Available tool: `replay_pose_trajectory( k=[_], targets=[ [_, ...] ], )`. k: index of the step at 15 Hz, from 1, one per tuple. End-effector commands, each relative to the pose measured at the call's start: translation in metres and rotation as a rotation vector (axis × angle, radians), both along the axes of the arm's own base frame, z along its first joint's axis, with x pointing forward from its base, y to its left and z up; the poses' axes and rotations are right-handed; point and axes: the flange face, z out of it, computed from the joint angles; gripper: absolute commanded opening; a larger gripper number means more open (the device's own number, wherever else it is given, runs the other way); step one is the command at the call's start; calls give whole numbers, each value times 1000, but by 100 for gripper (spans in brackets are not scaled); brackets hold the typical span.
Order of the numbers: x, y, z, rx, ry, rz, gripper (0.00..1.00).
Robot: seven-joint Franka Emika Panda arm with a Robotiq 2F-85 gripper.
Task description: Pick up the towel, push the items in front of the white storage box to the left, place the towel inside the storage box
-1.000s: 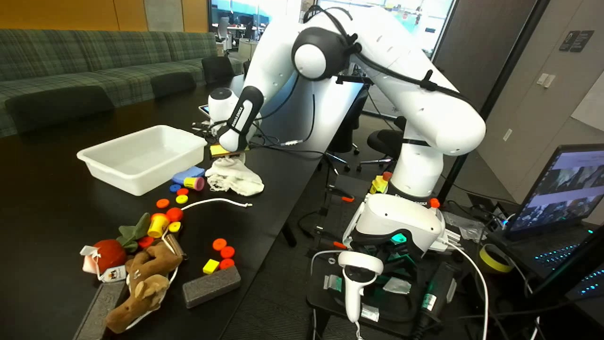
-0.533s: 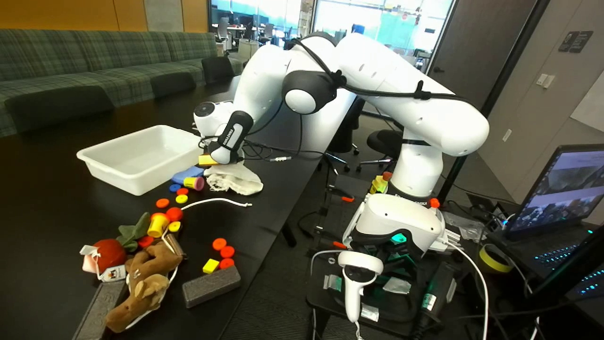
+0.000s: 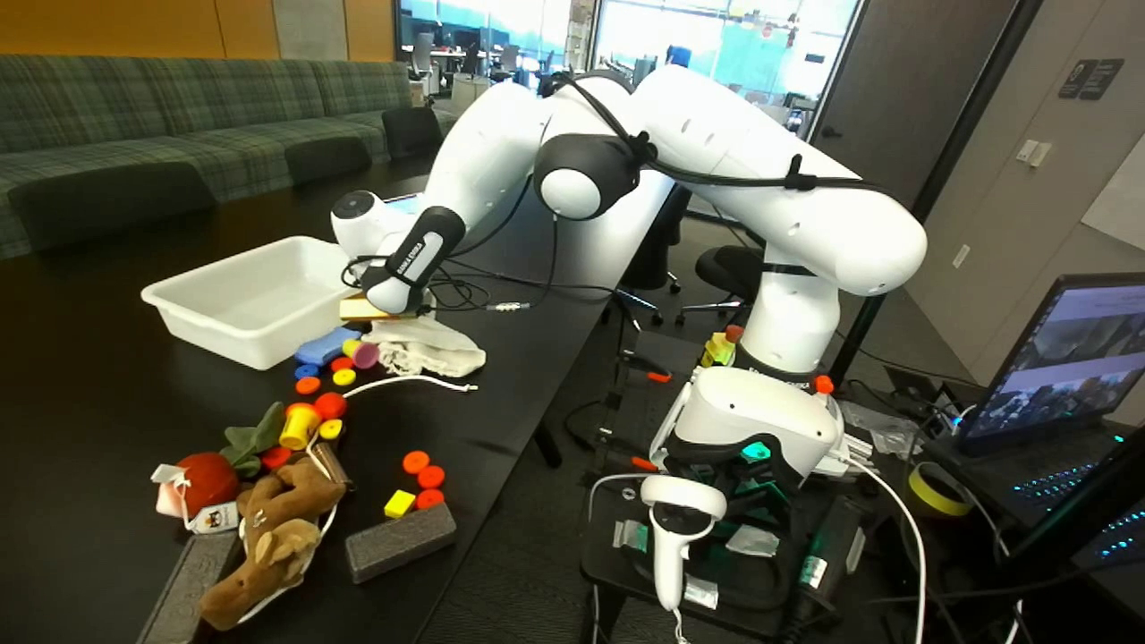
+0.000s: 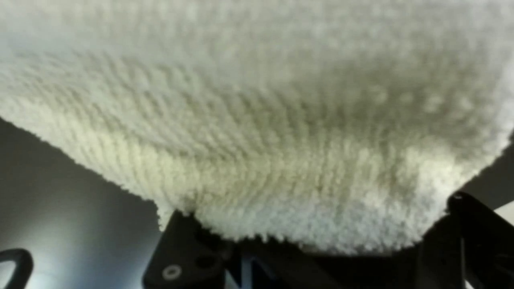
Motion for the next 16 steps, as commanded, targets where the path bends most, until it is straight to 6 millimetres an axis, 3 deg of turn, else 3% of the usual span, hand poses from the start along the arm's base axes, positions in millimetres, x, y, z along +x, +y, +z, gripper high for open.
replay_pose_trajectory(
  k=[1, 8, 16],
  targets=[
    [10, 38, -18, 40, -5, 34, 13],
    [14, 120, -18, 113, -14, 128, 13],
    [-14, 277, -10, 219, -4, 307, 15]
  ],
)
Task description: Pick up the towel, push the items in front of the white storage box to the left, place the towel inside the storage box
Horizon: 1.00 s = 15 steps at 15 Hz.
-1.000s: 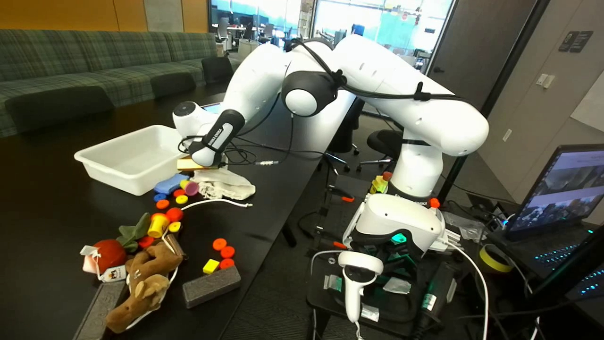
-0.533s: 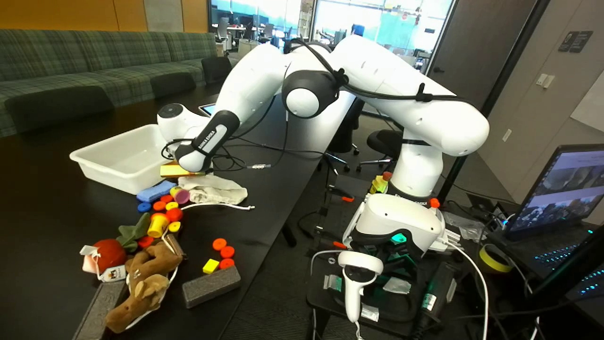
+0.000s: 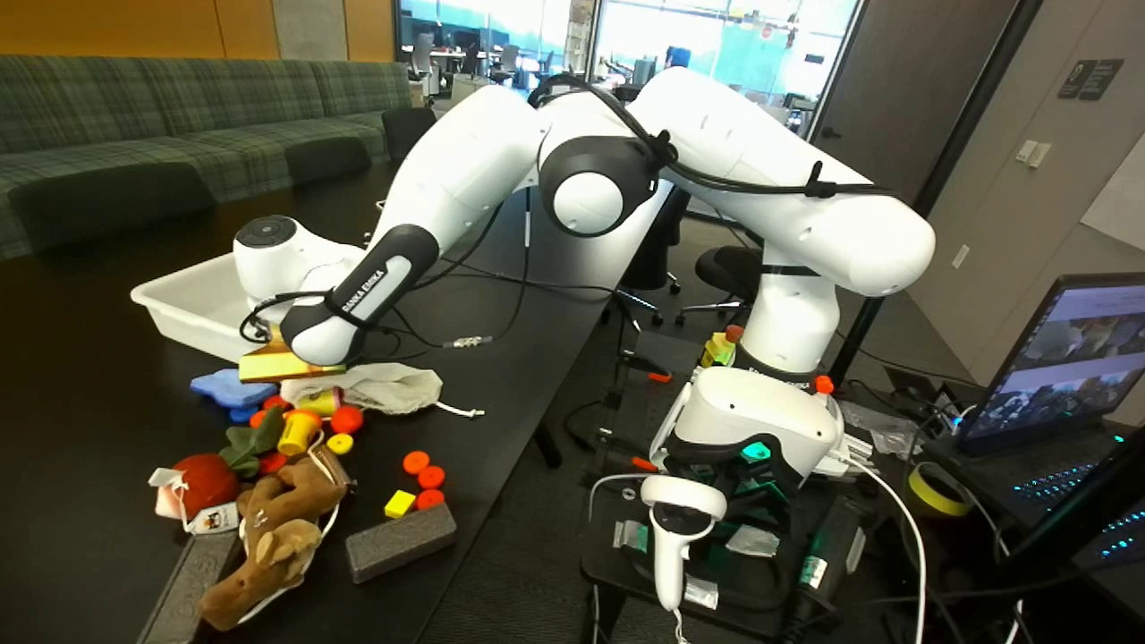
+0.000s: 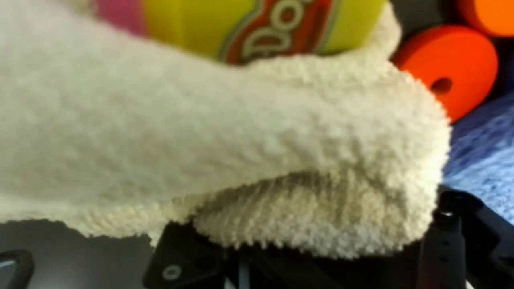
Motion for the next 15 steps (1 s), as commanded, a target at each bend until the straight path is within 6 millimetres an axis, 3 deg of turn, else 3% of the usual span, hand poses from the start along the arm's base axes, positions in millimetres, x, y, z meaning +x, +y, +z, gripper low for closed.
replay_pose_trajectory(
  k=[1, 5, 8, 12, 15],
  targets=[
    [-24, 75, -11, 56, 24, 73, 14],
    [-42, 135, 7, 117, 25, 157, 13],
    [-45, 150, 32, 151, 8, 190, 14],
    [-36, 125, 75, 160, -35, 209, 14],
    [-36, 80, 108, 158, -20, 270, 14]
  ],
)
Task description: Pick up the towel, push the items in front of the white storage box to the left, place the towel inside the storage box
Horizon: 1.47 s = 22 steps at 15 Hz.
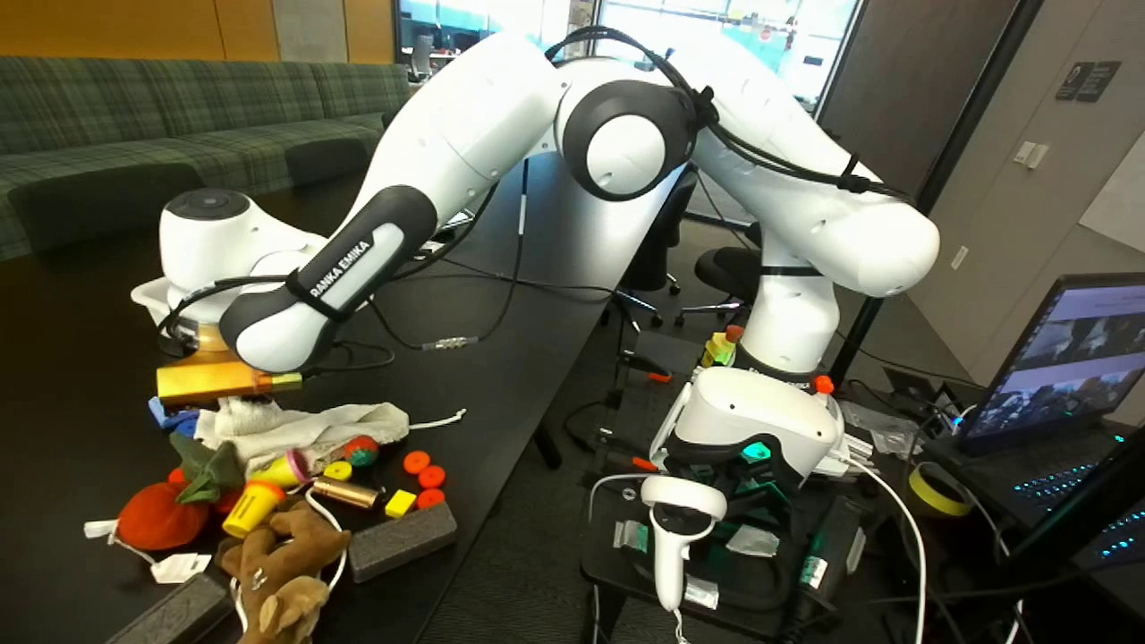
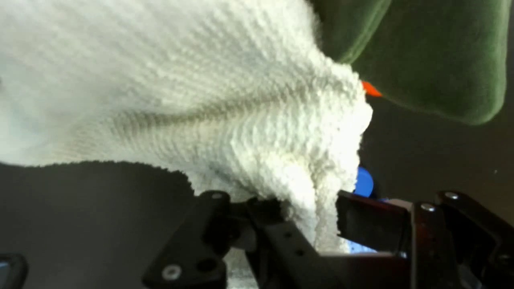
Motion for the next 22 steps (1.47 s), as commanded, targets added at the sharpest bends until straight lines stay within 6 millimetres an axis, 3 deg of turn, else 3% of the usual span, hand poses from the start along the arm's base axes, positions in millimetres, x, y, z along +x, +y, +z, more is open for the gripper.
replay_pose_trajectory(
  k=[1, 5, 10, 12, 13, 16, 19, 20, 21, 22],
  targets=[
    [-10, -56, 46, 14, 18, 90, 14],
    [-24, -134, 72, 8, 46, 163, 14],
    [-59, -243, 98, -4, 34, 71, 13],
    [-84, -278, 108, -16, 29, 4, 14],
    [-93, -305, 111, -34, 35, -34, 14],
    [-140, -361, 112, -89, 95, -98, 14],
    [-181, -395, 104, -173, 204, -76, 13],
    [-193, -399, 102, -187, 252, -33, 14],
    [-194, -398, 80, -206, 291, -2, 14],
    [-202, -390, 74, -216, 327, 43, 14]
  ],
)
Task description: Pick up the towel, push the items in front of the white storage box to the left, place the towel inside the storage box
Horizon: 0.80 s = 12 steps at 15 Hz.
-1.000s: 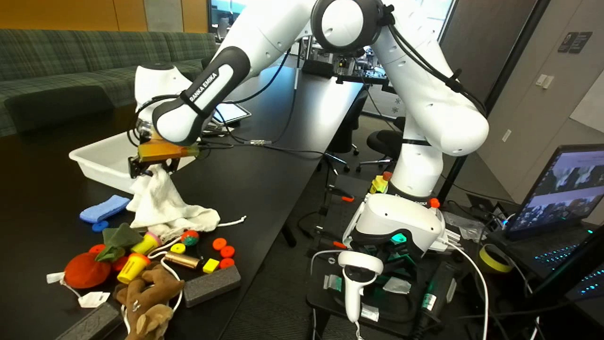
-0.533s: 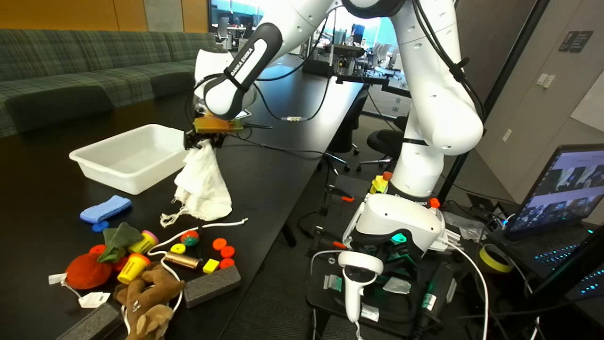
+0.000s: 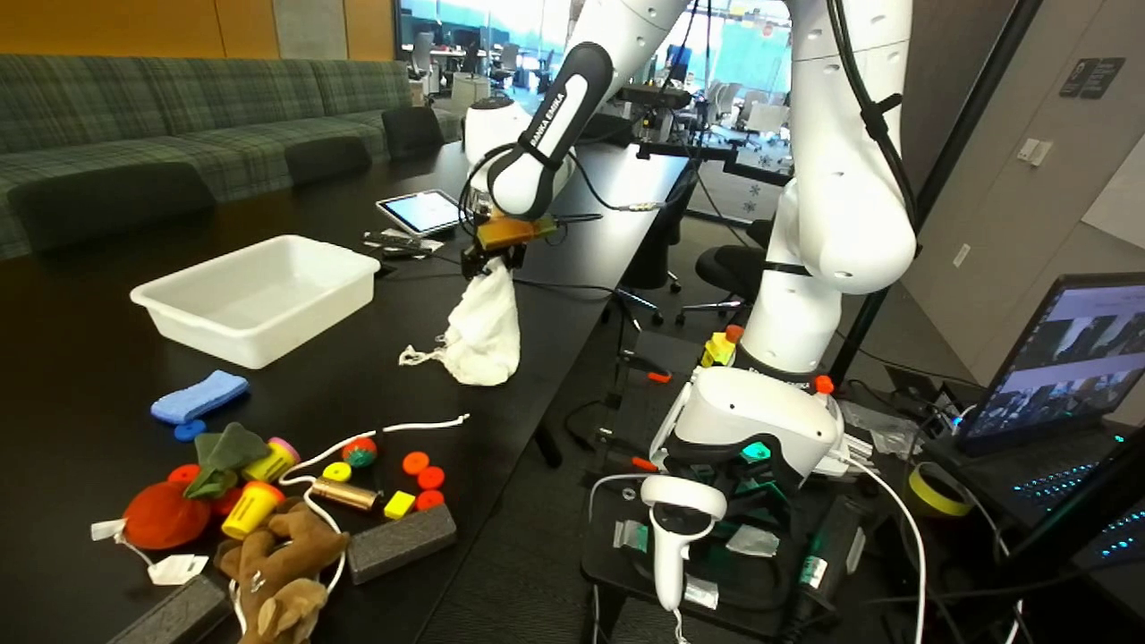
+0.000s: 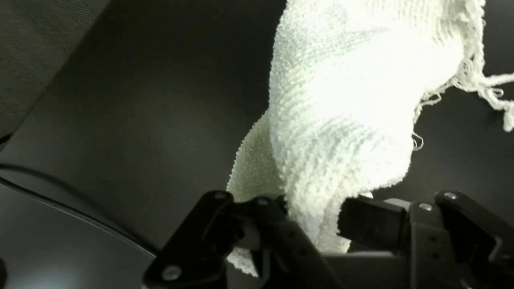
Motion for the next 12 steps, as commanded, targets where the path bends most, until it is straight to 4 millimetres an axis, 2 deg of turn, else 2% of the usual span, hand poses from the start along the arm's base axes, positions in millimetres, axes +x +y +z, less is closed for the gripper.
replay_pose_trajectory(
  k=[1, 3, 5, 9, 12],
  targets=[
    [-29, 27, -25, -3, 128, 141, 13],
    [-41, 58, -44, 5, 188, 232, 14],
    [-50, 99, -61, 26, 239, 326, 14],
    [-59, 186, -84, 49, 309, 535, 13],
    [-64, 243, -95, 68, 364, 696, 14]
  ],
)
